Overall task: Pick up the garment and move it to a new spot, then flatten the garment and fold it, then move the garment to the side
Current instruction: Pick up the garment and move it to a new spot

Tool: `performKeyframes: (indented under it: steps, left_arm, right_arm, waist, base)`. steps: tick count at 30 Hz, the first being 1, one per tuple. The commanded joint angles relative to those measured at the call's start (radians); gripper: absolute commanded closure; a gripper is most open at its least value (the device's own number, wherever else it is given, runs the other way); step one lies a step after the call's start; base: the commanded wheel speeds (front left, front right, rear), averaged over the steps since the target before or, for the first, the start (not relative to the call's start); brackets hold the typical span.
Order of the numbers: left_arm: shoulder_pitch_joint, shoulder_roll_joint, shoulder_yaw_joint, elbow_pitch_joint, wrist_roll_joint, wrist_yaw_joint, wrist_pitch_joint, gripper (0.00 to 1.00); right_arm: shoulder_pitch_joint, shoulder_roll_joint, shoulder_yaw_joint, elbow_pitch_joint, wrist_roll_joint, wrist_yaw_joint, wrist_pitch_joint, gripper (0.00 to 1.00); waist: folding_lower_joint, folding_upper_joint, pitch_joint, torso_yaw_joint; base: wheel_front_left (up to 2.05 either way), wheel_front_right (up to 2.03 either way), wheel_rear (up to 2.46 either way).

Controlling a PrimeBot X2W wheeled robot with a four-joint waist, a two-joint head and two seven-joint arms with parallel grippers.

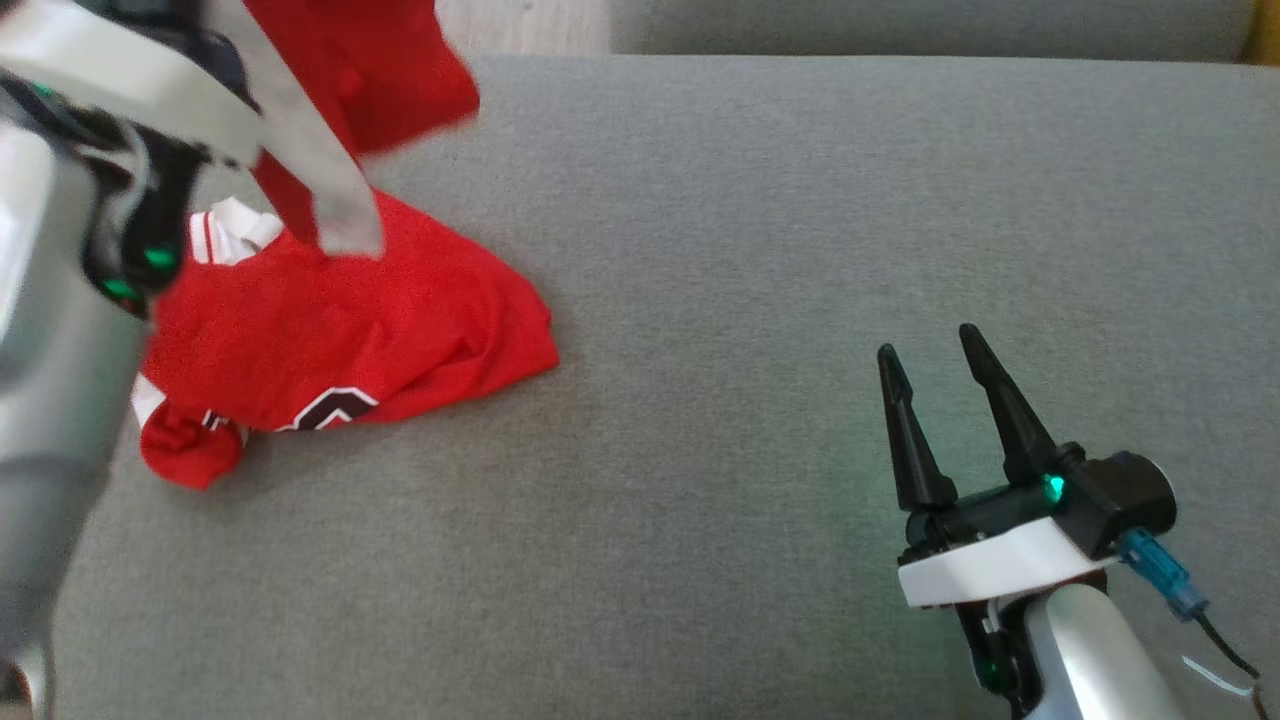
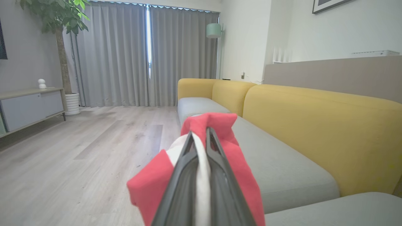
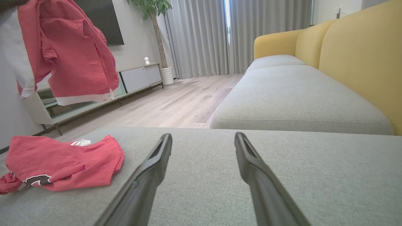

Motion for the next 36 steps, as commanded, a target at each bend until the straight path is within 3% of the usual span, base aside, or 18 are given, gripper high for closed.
performKeyframes:
  steps: [1, 7, 13, 23, 24, 25, 30, 36]
  left_arm:
    - [-0.016, 0.040, 0.039, -0.049, -0.005, 0.011, 0.008, 1.00]
    - [0.055, -0.002, -0.016, -0.194, -0.005, 0.052, 0.059, 1.00]
    - [0.117, -0.075, -0.075, -0.267, -0.010, 0.084, 0.076, 1.00]
    - [0.122, -0.208, -0.147, -0.170, 0.035, 0.134, 0.023, 1.00]
    - [0.114, -0.217, -0.149, -0.151, 0.043, 0.136, 0.009, 0.41]
    - [0.106, -0.226, -0.146, -0.132, 0.048, 0.138, -0.009, 0.00]
    - [0.073, -0.245, -0.128, -0.041, 0.073, 0.144, -0.100, 0.00]
    - [0.084, -0.223, -0.120, 0.002, 0.086, 0.117, -0.176, 0.00]
  right_arm:
    - [-0.012, -0.004, 0.021, -0.030, 0.008, -0.001, -0.011, 0.00]
    - [-0.016, -0.004, 0.015, -0.036, 0.015, -0.001, -0.011, 0.00]
    - [-0.035, -0.004, 0.006, -0.048, 0.033, -0.001, -0.011, 0.00]
    - [-0.058, -0.004, 0.039, -0.078, 0.084, -0.001, -0.011, 0.00]
    - [-0.060, -0.004, 0.044, -0.081, 0.089, -0.001, -0.011, 0.00]
    - [-0.061, -0.004, 0.048, -0.083, 0.093, -0.001, -0.011, 0.00]
    - [-0.060, -0.004, 0.049, -0.088, 0.102, -0.001, -0.011, 0.00]
    - [-0.051, -0.004, 0.021, -0.089, 0.092, -0.001, -0.011, 0.00]
  waist:
    - [0.0002, 0.0000, -0.010, -0.011]
    - [0.0002, 0.0000, -0.017, -0.067]
    - [0.0002, 0.0000, -0.002, -0.176]
    - [0.0002, 0.0000, 0.064, -0.402]
    - [0.0002, 0.0000, 0.070, -0.417]
    - [0.0002, 0.0000, 0.076, -0.429]
    - [0.0002, 0.0000, 0.082, -0.444]
    - [0.0002, 0.0000, 0.059, -0.382]
  base:
    - [0.00, 0.00, 0.00]
    - [0.00, 0.00, 0.00]
    - [0.00, 0.00, 0.00]
    - [0.00, 0.00, 0.00]
    - [0.00, 0.00, 0.00]
    - [0.00, 0.00, 0.00]
    - [0.00, 0.00, 0.00]
    - [0.00, 0.00, 0.00]
